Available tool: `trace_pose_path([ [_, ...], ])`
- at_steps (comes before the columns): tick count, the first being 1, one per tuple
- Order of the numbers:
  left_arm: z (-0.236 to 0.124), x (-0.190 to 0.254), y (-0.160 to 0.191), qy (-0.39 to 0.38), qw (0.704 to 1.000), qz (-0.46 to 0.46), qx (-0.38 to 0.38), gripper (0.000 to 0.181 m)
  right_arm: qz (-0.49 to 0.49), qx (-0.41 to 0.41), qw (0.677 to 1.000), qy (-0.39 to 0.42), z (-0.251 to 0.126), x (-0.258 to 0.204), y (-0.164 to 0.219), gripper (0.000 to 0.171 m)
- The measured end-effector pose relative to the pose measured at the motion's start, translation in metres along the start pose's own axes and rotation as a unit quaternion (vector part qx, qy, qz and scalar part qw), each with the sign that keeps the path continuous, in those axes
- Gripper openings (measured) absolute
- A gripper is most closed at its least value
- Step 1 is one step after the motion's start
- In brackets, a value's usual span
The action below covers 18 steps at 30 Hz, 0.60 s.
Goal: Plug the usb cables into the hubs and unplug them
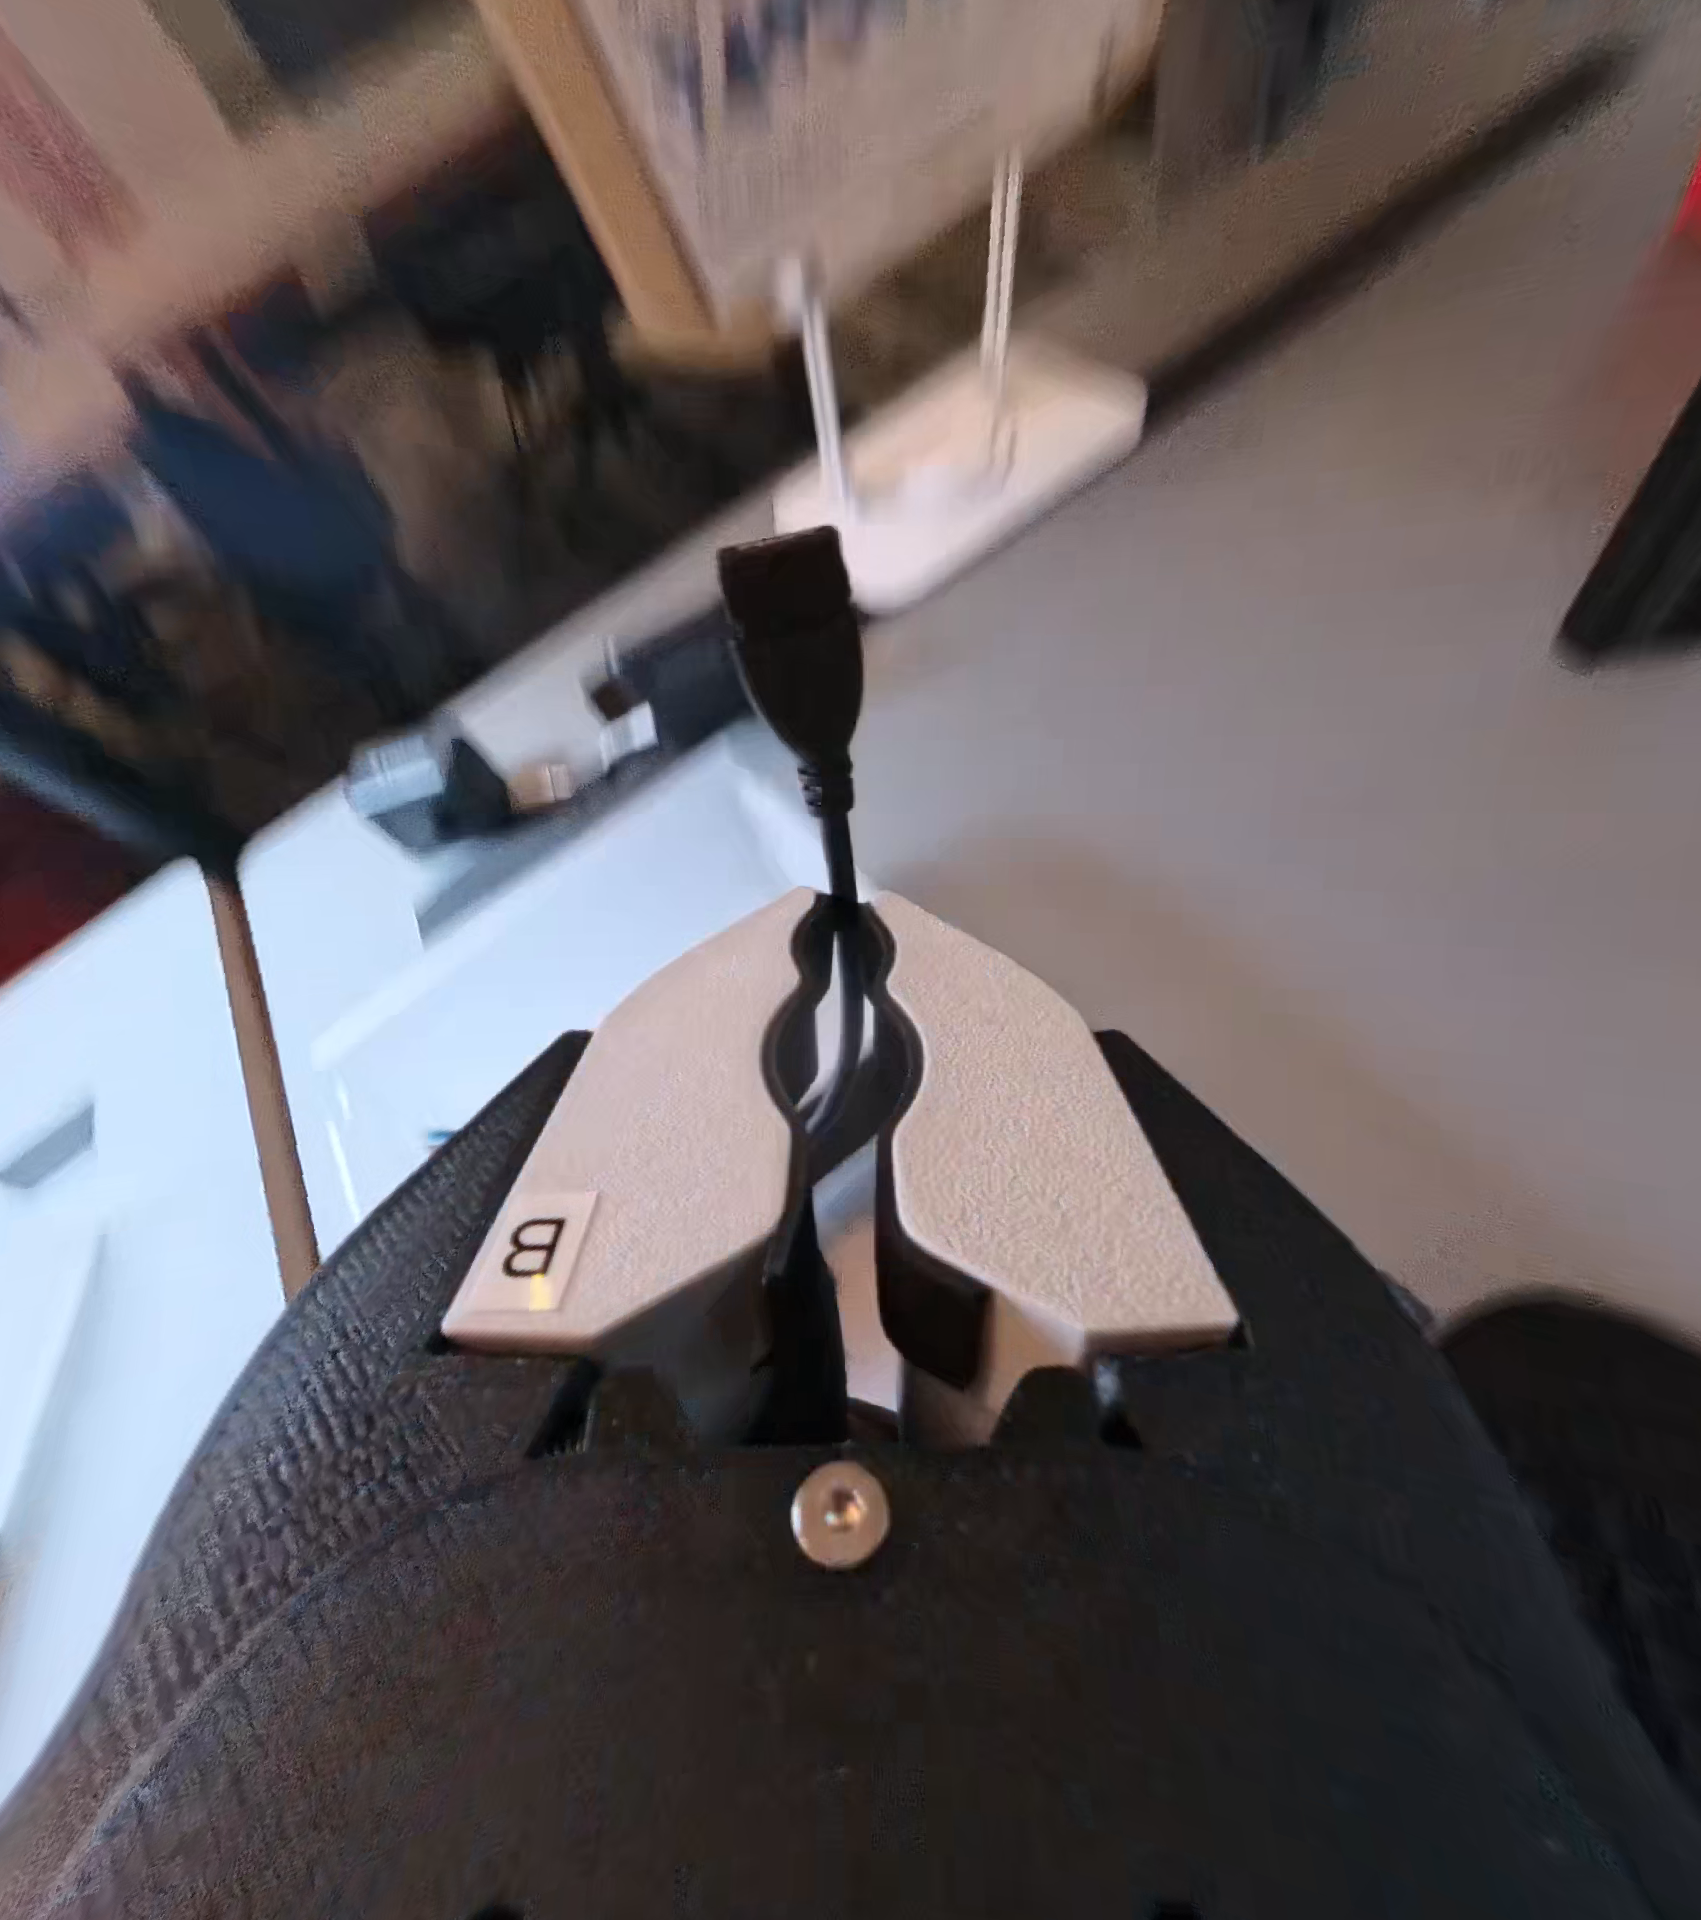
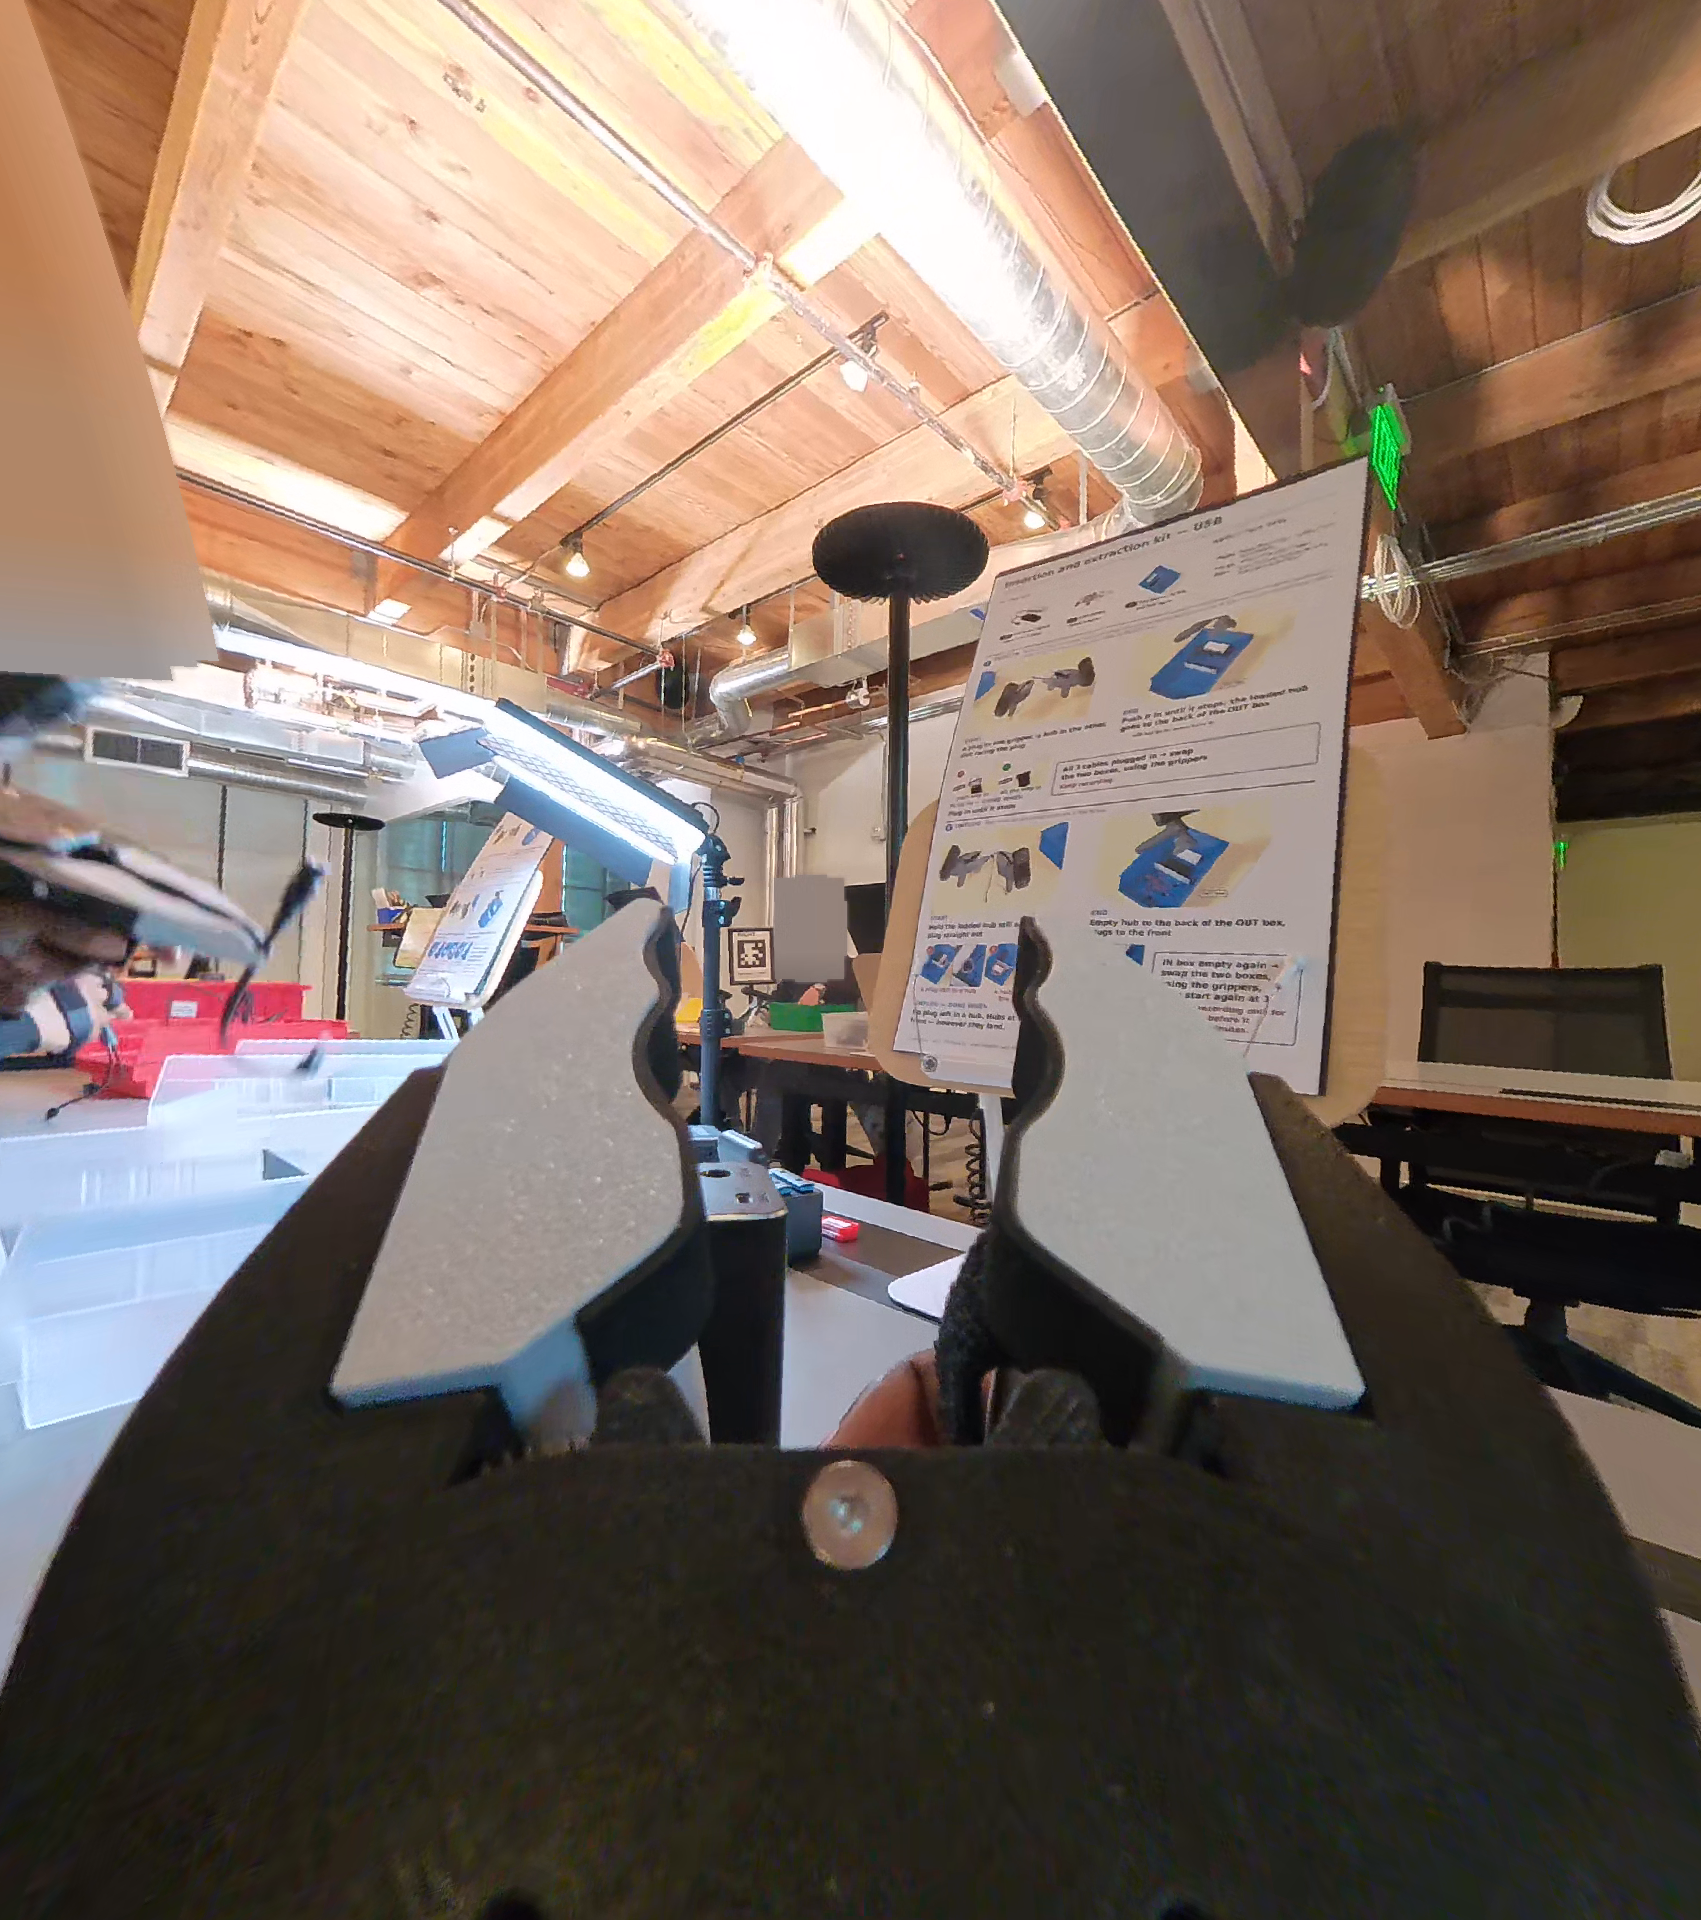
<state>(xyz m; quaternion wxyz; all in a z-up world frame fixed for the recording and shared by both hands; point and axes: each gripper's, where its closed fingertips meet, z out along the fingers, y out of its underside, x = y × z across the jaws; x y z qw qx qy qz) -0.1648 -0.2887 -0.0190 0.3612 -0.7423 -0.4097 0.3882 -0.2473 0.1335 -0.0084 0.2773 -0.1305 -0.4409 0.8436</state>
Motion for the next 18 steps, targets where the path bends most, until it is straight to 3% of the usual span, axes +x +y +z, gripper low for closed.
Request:
trace_pose_path([
  [1,-0.005,0.005,-0.023,-0.003,0.998,0.004,0.058,0.005,-0.003,-0.001,1.0,-0.002,0.0,-0.001,0.0,0.062],
  [5,-0.02,0.048,-0.096,0.04,0.969,-0.009,0.242,0.005,-0.007,-0.011,1.0,-0.023,0.002,-0.011,0.003,0.06],
  [9,-0.017,0.108,-0.134,0.161,0.917,-0.069,0.358,0.005,-0.025,-0.02,0.997,-0.074,0.003,-0.036,0.002,0.054],
  [13,-0.002,0.15,-0.14,0.272,0.858,-0.152,0.409,0.005,-0.064,-0.028,0.989,-0.134,0.004,-0.072,0.001,0.05],
  [18,0.033,0.197,-0.122,0.373,0.818,-0.25,0.361,0.005,-0.102,-0.098,0.969,-0.203,0.011,-0.127,0.04,0.048],
])
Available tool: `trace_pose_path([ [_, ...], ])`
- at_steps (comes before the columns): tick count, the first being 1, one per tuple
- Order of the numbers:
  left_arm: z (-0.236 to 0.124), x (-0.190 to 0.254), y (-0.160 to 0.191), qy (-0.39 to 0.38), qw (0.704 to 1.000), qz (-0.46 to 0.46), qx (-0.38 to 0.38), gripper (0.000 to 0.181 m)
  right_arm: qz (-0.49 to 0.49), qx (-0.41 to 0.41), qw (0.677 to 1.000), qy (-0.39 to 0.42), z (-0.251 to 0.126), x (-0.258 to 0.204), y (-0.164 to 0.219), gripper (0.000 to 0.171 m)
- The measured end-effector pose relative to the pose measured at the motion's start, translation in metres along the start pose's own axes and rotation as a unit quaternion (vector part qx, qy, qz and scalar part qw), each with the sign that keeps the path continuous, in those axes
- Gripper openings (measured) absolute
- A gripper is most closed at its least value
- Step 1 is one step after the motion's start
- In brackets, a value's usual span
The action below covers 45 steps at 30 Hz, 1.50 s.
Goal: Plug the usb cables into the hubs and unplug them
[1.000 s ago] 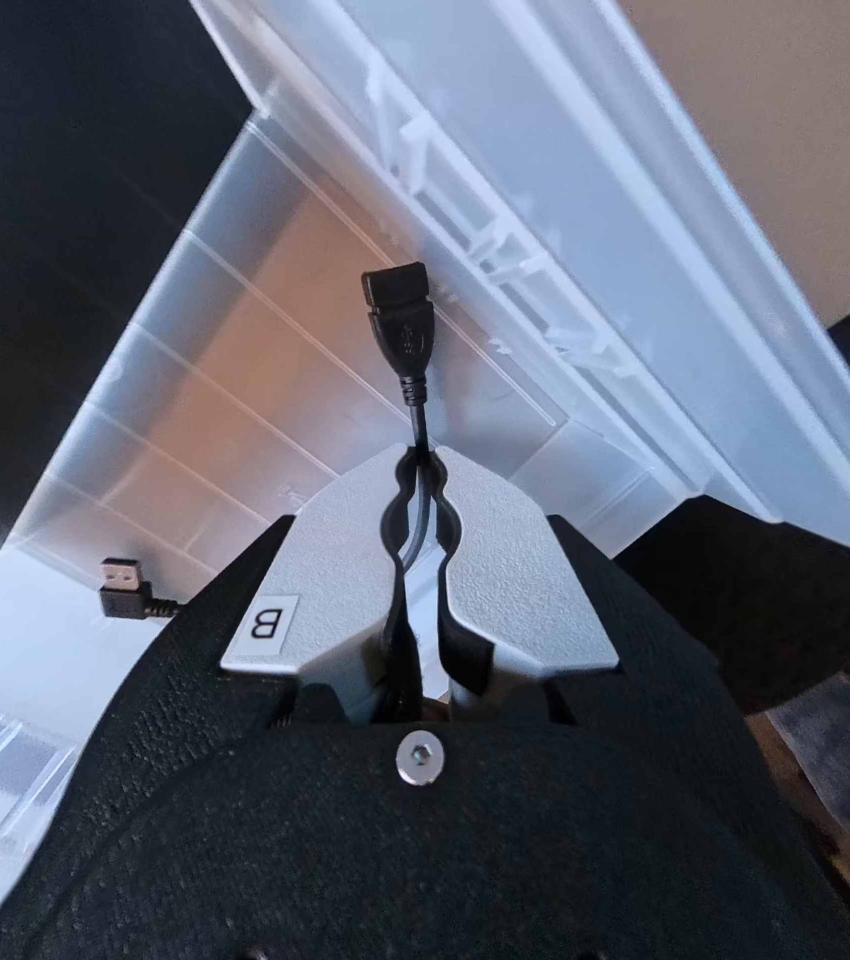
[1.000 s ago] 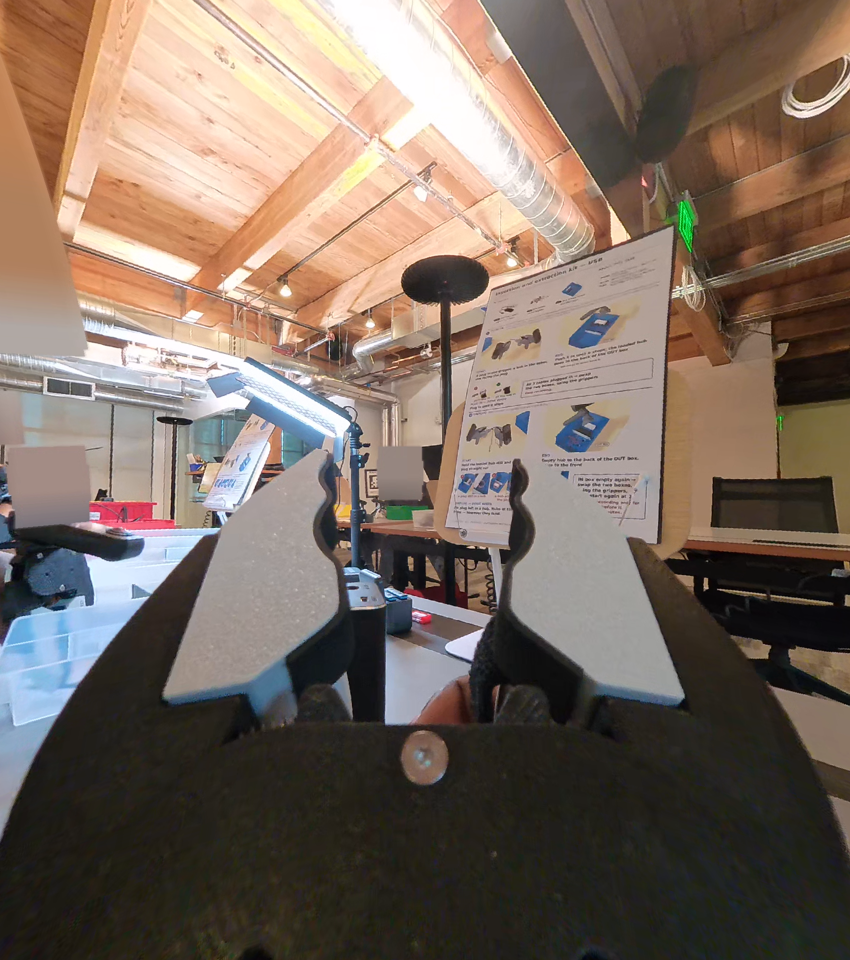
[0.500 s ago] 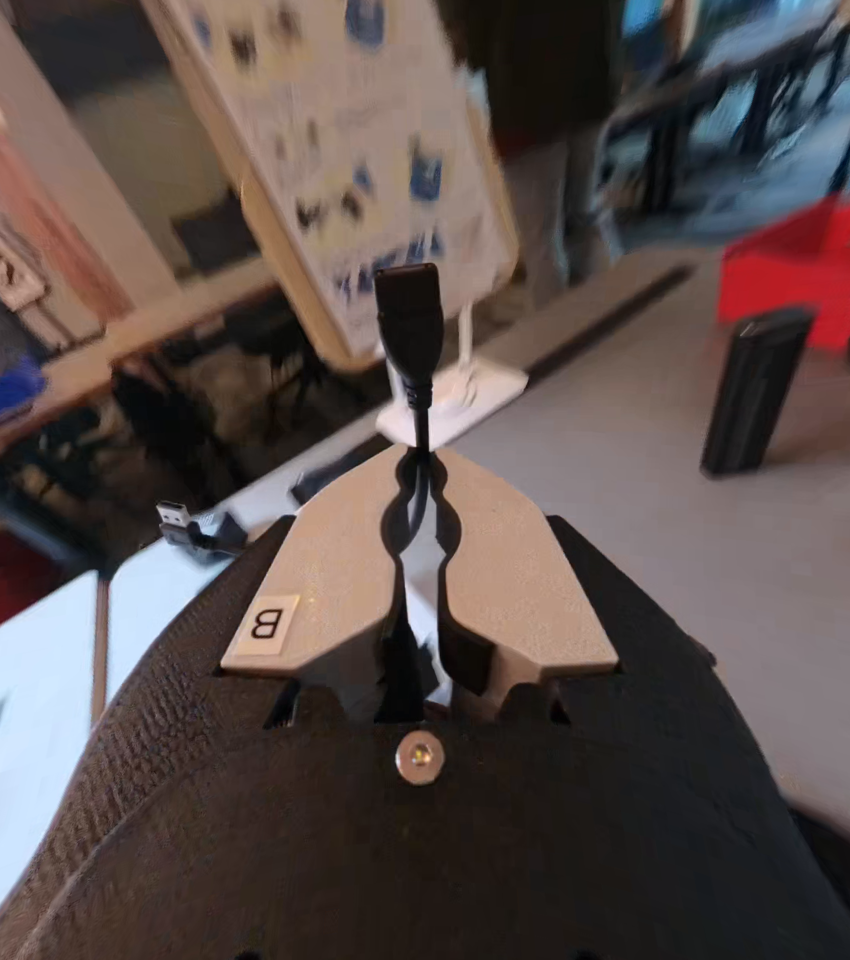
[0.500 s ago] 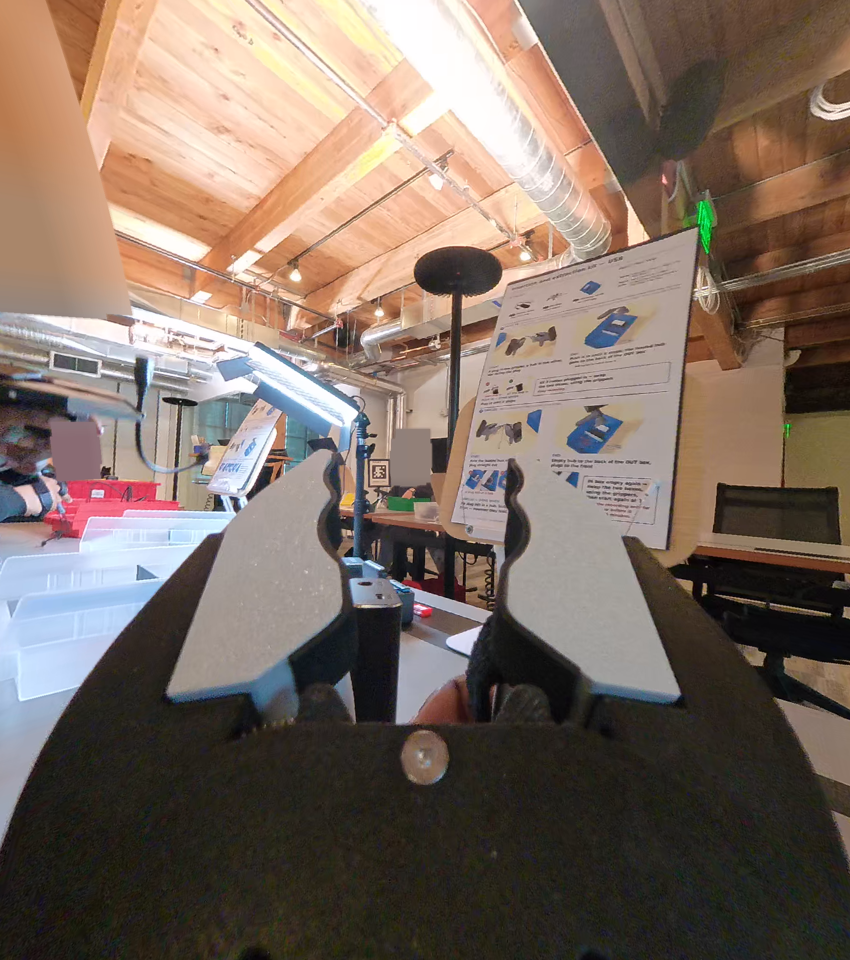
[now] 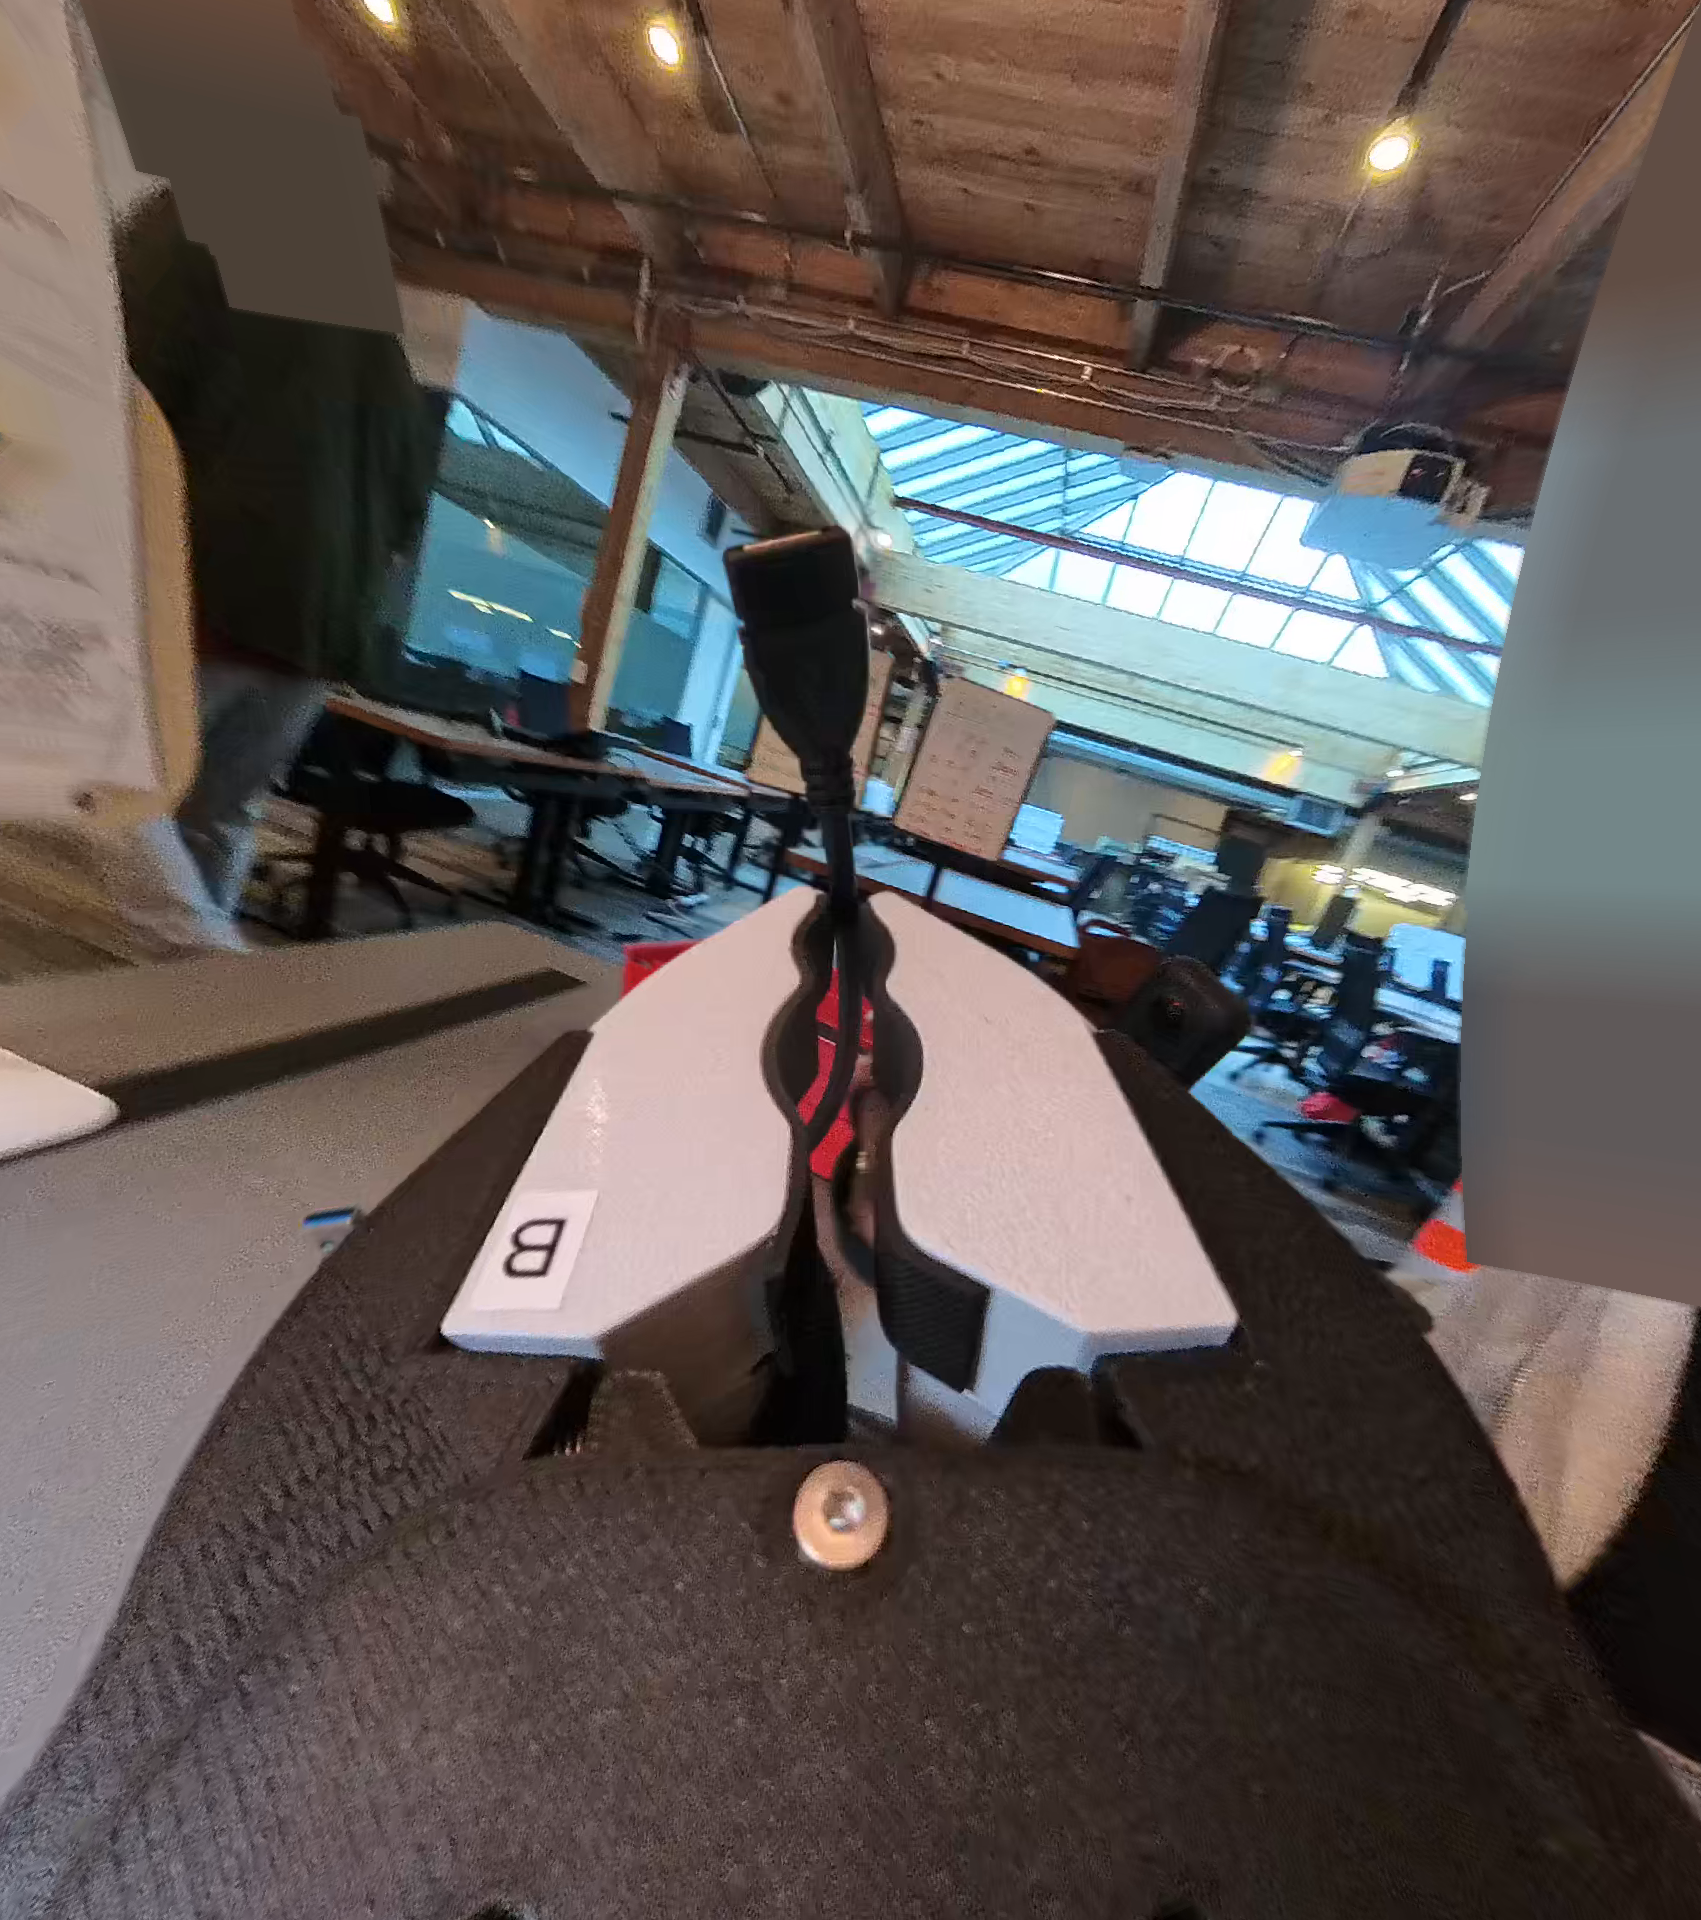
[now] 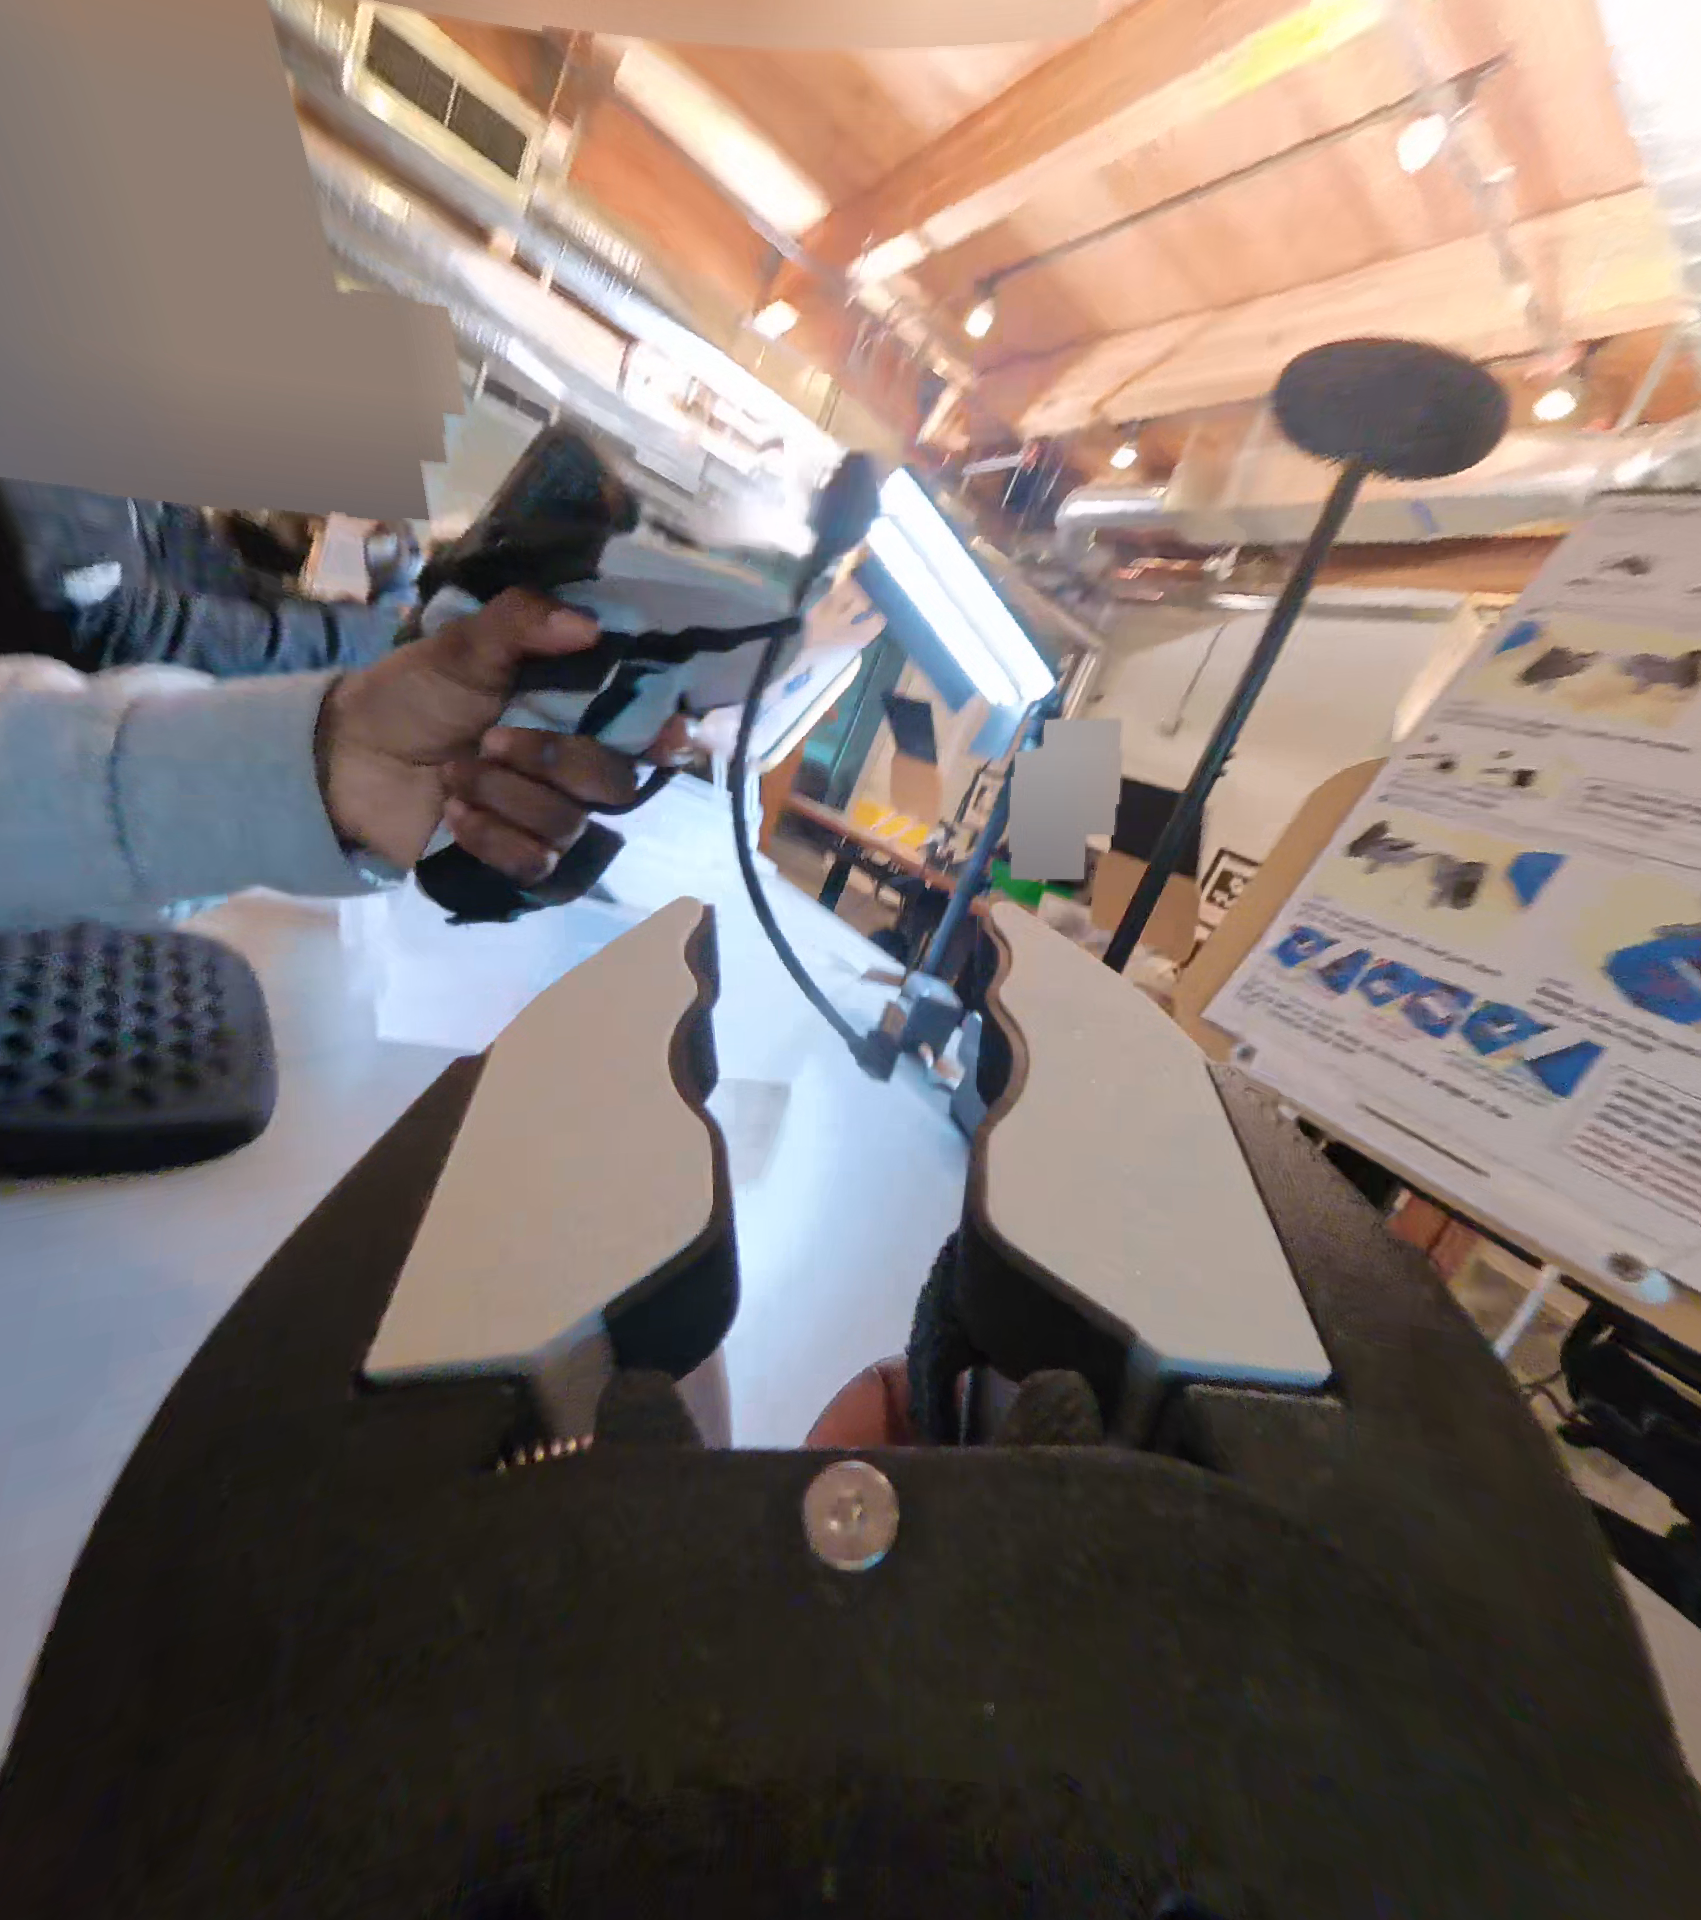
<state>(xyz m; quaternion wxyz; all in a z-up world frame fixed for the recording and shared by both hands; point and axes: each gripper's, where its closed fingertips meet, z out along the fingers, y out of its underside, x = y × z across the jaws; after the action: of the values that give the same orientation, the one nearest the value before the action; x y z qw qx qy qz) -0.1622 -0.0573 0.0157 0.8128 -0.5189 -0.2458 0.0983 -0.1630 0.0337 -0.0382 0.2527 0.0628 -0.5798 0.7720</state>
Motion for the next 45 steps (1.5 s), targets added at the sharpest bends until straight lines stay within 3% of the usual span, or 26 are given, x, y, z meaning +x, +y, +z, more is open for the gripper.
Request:
trace_pose_path([
  [6,0.011,0.014,0.035,0.017,0.997,-0.074,-0.017,0.005,-0.077,-0.069,0.995,-0.012,0.032,-0.045,0.028,0.044],
  [8,0.013,0.02,0.043,0.024,0.995,-0.096,-0.019,0.005,-0.088,-0.086,0.992,0.001,0.036,-0.046,0.035,0.032],
  [10,0.014,0.026,0.049,0.031,0.994,-0.105,-0.027,0.005,-0.098,-0.097,0.99,0.0,0.037,-0.048,0.04,0.005],
  [11,0.015,0.026,0.048,0.028,0.995,-0.097,-0.024,0.005,-0.097,-0.096,0.991,0.011,0.037,-0.044,0.041,0.004],
  [12,0.014,0.024,0.046,0.025,0.996,-0.079,-0.018,0.007,-0.089,-0.083,0.992,0.017,0.036,-0.041,0.036,0.004],
  [15,0.009,0.008,0.035,-0.003,0.999,-0.045,0.015,0.044,-0.003,0.012,1.0,0.023,0.026,-0.027,0.006,0.004],
  [18,-0.002,-0.032,0.038,-0.072,0.988,-0.12,0.061,0.06,0.078,0.112,0.99,0.033,0.01,-0.004,-0.023,0.004],
  [20,-0.003,-0.044,0.062,-0.082,0.977,-0.19,0.055,0.07,0.119,0.162,0.979,0.039,0.0,0.008,-0.035,0.004],
  [23,0.013,-0.03,0.109,-0.03,0.962,-0.271,-0.017,0.068,0.165,0.208,0.964,0.031,-0.007,0.012,-0.043,0.004],
  [26,0.025,-0.014,0.109,0.042,0.934,-0.353,0.028,0.047,0.194,0.225,0.955,0.007,-0.005,0.004,-0.045,0.004],
  [28,0.025,-0.011,0.099,0.084,0.92,-0.377,0.068,0.023,0.188,0.221,0.957,-0.002,-0.003,-0.001,-0.044,0.004],
  [30,0.022,-0.01,0.095,0.096,0.923,-0.366,0.07,0.01,0.183,0.216,0.959,-0.004,-0.002,-0.004,-0.042,0.004],
  [35,0.003,-0.014,0.053,0.11,0.941,-0.292,0.135,0.001,0.145,0.158,0.976,-0.038,0.01,-0.025,-0.027,0.004],
  [39,-0.003,-0.018,0.051,0.081,0.969,-0.23,0.041,0.0,0.099,0.143,0.984,-0.029,0.016,-0.033,-0.025,0.004],
  [40,-0.005,-0.021,0.054,0.066,0.971,-0.229,0.029,0.008,0.109,0.157,0.981,-0.023,0.014,-0.028,-0.028,0.004],
  [42,-0.009,-0.029,0.064,0.033,0.962,-0.269,0.021,0.049,0.132,0.178,0.975,-0.004,0.008,-0.014,-0.032,0.004],
  [45,-0.006,-0.029,0.095,0.018,0.926,-0.377,0.028,0.066,0.169,0.21,0.963,0.001,0.001,-0.004,-0.038,0.004],
])
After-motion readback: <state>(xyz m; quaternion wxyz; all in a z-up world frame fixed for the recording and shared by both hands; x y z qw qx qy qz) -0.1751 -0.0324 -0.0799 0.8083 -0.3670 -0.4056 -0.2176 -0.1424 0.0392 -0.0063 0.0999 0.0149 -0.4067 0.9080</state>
